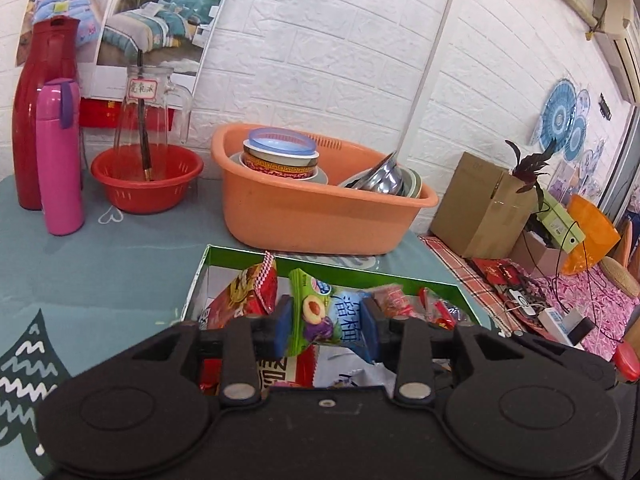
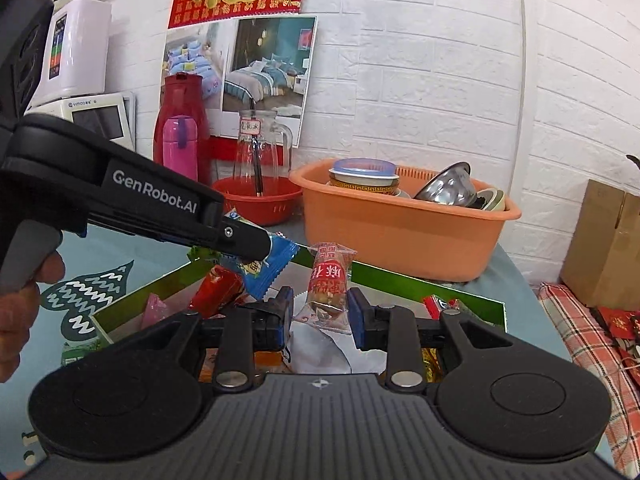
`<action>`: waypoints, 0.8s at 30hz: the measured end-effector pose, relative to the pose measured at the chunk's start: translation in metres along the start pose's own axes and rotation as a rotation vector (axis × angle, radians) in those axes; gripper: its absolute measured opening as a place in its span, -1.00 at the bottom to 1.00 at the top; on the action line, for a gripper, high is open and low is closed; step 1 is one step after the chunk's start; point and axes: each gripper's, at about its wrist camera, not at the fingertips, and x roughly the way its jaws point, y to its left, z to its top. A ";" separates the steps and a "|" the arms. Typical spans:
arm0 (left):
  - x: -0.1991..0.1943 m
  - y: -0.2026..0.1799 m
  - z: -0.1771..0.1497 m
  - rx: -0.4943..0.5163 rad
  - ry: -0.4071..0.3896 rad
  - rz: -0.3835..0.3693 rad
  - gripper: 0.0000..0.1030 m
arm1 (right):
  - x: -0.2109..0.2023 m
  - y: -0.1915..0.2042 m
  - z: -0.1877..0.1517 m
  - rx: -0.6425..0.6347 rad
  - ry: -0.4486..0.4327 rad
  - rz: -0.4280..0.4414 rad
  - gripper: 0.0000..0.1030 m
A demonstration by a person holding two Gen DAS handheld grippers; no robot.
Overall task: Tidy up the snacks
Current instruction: 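Carry both candies over the green box and open both grippers, then withdraw both grippers from the green box toward the remaining snacks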
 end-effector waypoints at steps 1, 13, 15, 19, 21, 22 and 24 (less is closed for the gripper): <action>0.001 0.001 -0.001 0.005 -0.004 0.004 1.00 | 0.004 -0.001 -0.001 -0.004 0.011 0.004 0.06; -0.046 -0.002 -0.011 -0.030 0.012 -0.013 1.00 | -0.042 0.001 -0.007 0.004 -0.045 0.006 1.00; -0.059 -0.006 -0.016 -0.021 0.038 0.022 1.00 | -0.059 0.005 -0.007 0.013 -0.069 0.007 1.00; -0.083 -0.010 -0.037 -0.007 0.057 0.050 1.00 | -0.090 0.013 -0.016 0.050 -0.095 0.042 1.00; -0.095 -0.008 -0.050 -0.002 0.060 0.052 1.00 | -0.103 0.020 -0.024 0.058 -0.099 0.058 1.00; -0.102 -0.007 -0.059 0.000 0.064 0.060 1.00 | -0.109 0.023 -0.028 0.057 -0.096 0.062 1.00; -0.115 0.000 -0.076 -0.002 0.067 0.083 1.00 | -0.119 0.029 -0.039 0.054 -0.084 0.065 1.00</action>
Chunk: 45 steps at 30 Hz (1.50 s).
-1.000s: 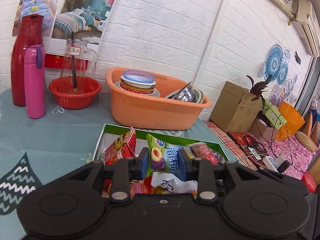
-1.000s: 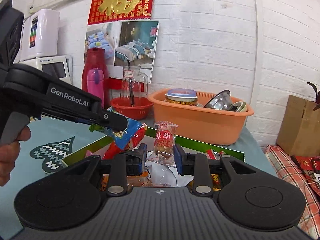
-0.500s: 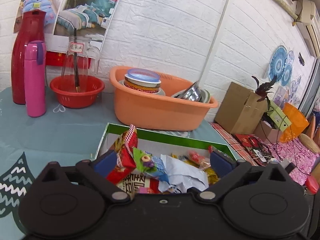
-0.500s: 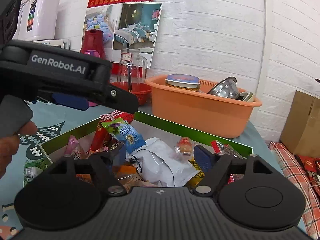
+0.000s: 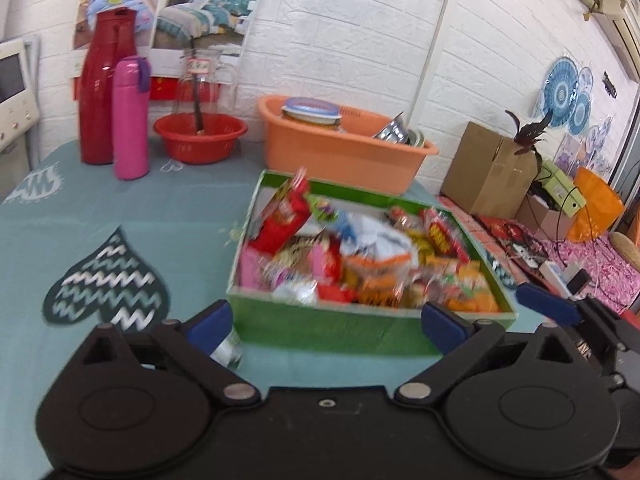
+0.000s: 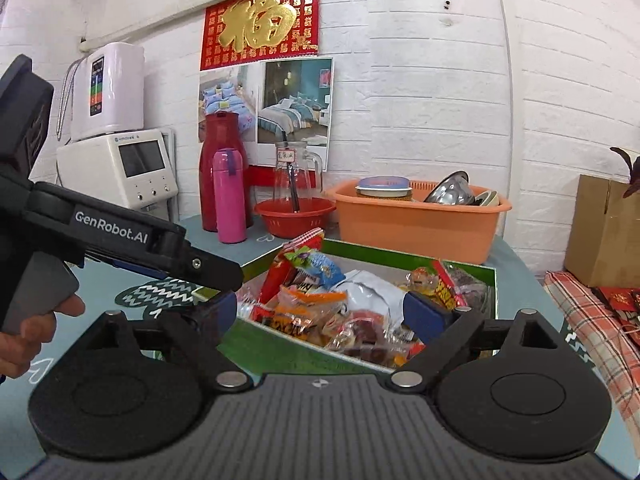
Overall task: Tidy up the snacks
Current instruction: 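Withdraw both grippers from the green box toward the remaining snacks, then grasp the green barcode snack bag with the left gripper while the right grasps the green foil candy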
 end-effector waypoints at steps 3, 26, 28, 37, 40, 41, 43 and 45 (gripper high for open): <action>-0.012 0.017 -0.024 -0.027 0.020 0.054 1.00 | -0.012 0.007 -0.016 0.013 0.032 0.015 1.00; 0.061 0.071 -0.024 0.062 0.158 0.051 1.00 | -0.029 0.016 -0.049 0.102 0.127 0.033 1.00; 0.056 0.067 -0.031 0.068 0.163 0.026 1.00 | -0.027 0.015 -0.049 0.103 0.132 0.032 1.00; 0.063 0.062 -0.027 0.032 0.159 0.082 1.00 | -0.006 0.002 -0.053 0.114 0.196 -0.077 1.00; 0.067 0.057 -0.026 0.059 0.158 0.093 1.00 | 0.007 -0.010 -0.052 0.145 0.223 -0.117 1.00; 0.068 0.056 -0.026 0.066 0.159 0.098 1.00 | 0.012 -0.015 -0.052 0.166 0.234 -0.116 1.00; 0.069 0.055 -0.025 0.068 0.163 0.092 1.00 | 0.019 -0.020 -0.051 0.202 0.249 -0.105 1.00; 0.070 0.055 -0.024 0.066 0.163 0.089 1.00 | 0.025 -0.022 -0.049 0.206 0.250 -0.096 1.00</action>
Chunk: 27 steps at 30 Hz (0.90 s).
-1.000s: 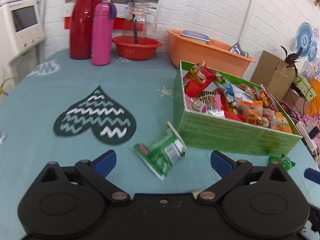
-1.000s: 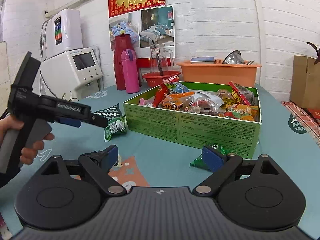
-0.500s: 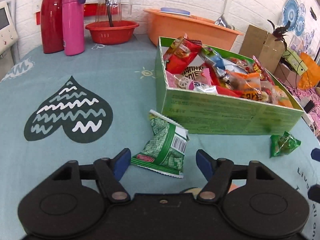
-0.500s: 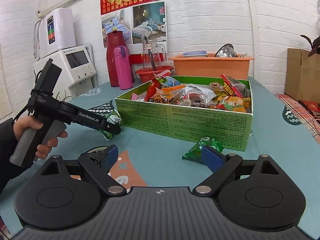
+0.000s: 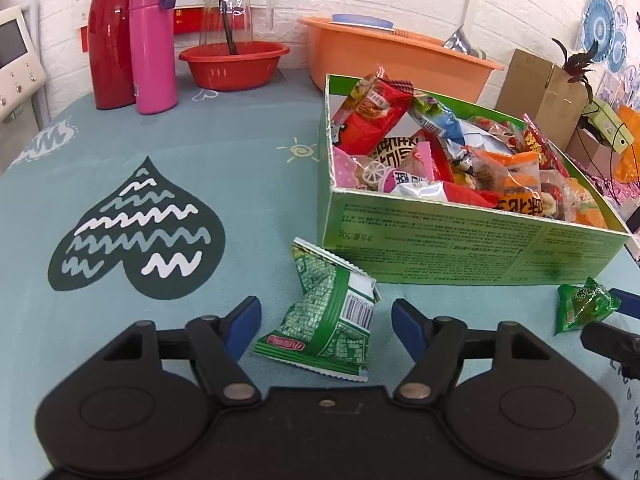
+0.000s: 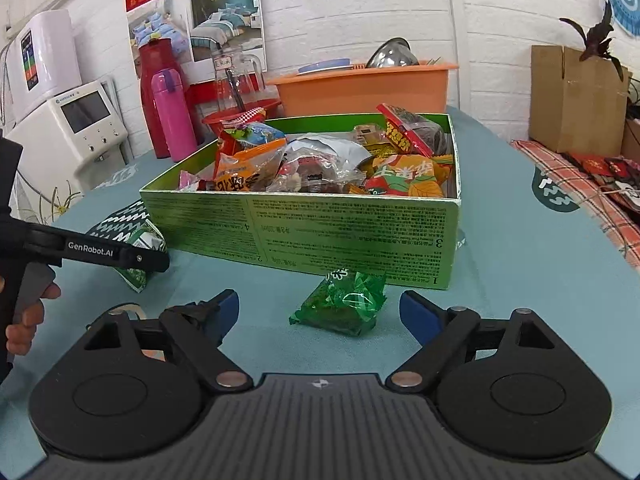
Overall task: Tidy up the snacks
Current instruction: 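Grasp the green barcode snack bag with the left gripper while the right grasps the green foil candy, then carry both snacks into the green box and open both grippers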
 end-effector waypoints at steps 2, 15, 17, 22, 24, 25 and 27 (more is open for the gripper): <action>0.002 -0.001 0.001 0.003 -0.002 0.006 1.00 | 0.006 0.001 0.002 -0.015 0.013 -0.012 1.00; -0.008 -0.019 -0.007 0.086 -0.010 0.052 0.16 | 0.005 -0.004 -0.001 0.003 0.013 0.006 0.08; -0.011 -0.022 -0.007 0.086 -0.015 0.041 0.16 | 0.002 -0.001 -0.002 -0.008 0.007 0.013 0.07; -0.024 -0.029 -0.005 0.090 -0.040 0.019 0.16 | -0.008 0.007 -0.002 -0.024 -0.013 0.043 0.06; -0.032 -0.030 -0.004 0.085 -0.052 -0.001 0.16 | -0.014 0.011 0.000 -0.038 -0.027 0.062 0.06; -0.037 -0.030 -0.003 0.083 -0.061 -0.017 0.15 | -0.018 0.014 0.001 -0.048 -0.036 0.074 0.06; -0.050 -0.031 0.002 0.073 -0.088 -0.051 0.15 | -0.028 0.022 0.005 -0.068 -0.063 0.103 0.06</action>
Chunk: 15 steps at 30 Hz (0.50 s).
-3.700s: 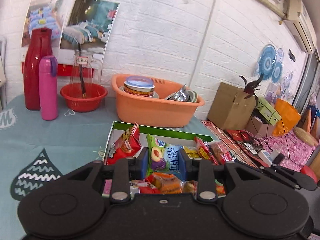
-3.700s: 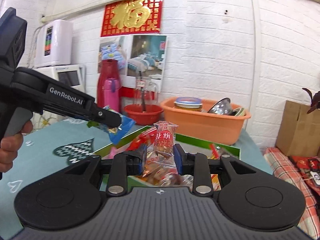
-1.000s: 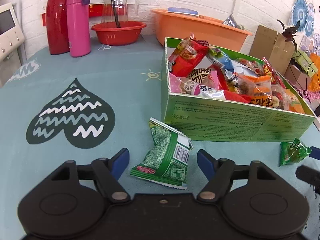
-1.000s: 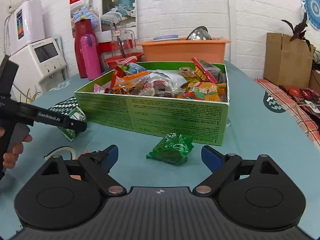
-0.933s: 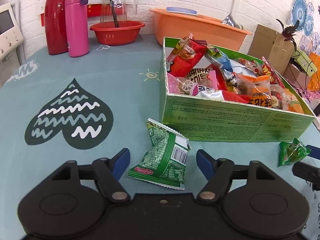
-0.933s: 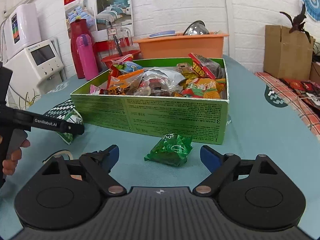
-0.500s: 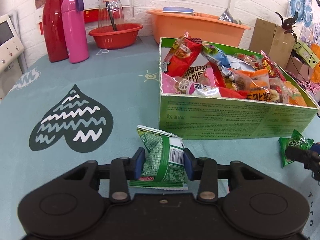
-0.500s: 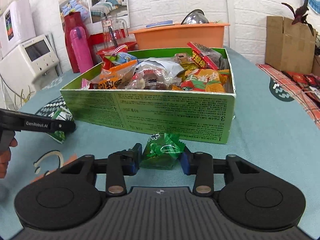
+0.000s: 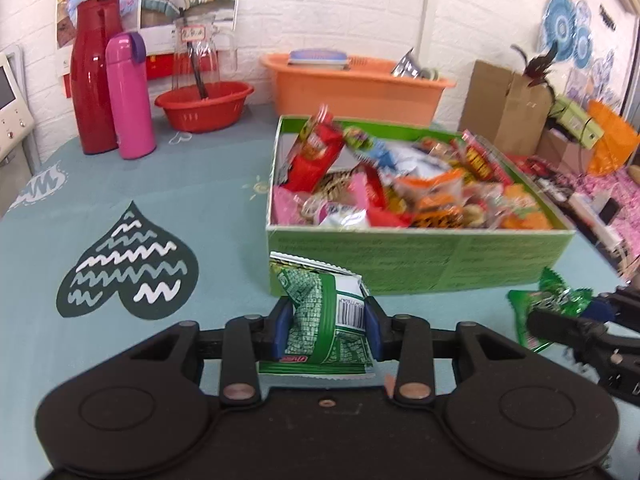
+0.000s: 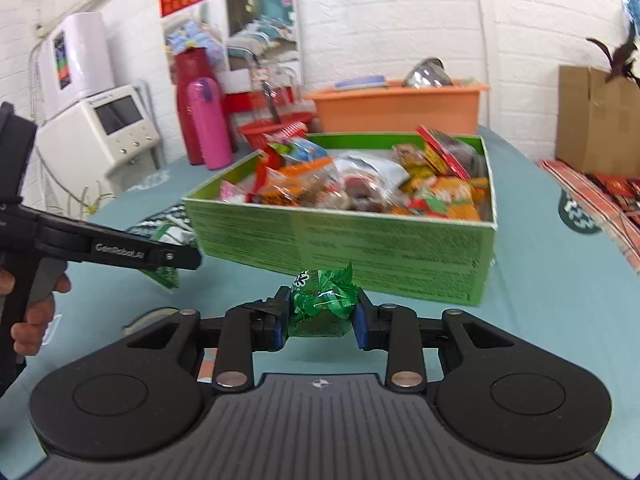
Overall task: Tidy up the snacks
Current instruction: 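Carry both snacks into the green box and open both grippers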
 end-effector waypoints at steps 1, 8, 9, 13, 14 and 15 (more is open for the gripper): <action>-0.006 0.000 0.003 -0.004 -0.015 -0.013 0.15 | -0.004 0.004 0.003 -0.009 -0.015 0.016 0.06; -0.029 -0.010 0.044 -0.026 -0.118 -0.105 0.16 | -0.015 0.014 0.042 -0.090 -0.142 0.044 0.07; -0.029 -0.012 0.050 -0.022 -0.129 -0.111 0.16 | -0.013 0.013 0.048 -0.101 -0.156 0.036 0.07; -0.014 -0.018 0.069 -0.029 -0.147 -0.114 0.16 | -0.001 0.003 0.066 -0.119 -0.205 -0.012 0.07; -0.008 -0.017 0.073 -0.041 -0.143 -0.119 0.16 | 0.003 -0.002 0.070 -0.113 -0.212 -0.019 0.07; -0.001 -0.016 0.077 -0.050 -0.138 -0.117 0.16 | 0.007 -0.006 0.072 -0.111 -0.218 -0.024 0.07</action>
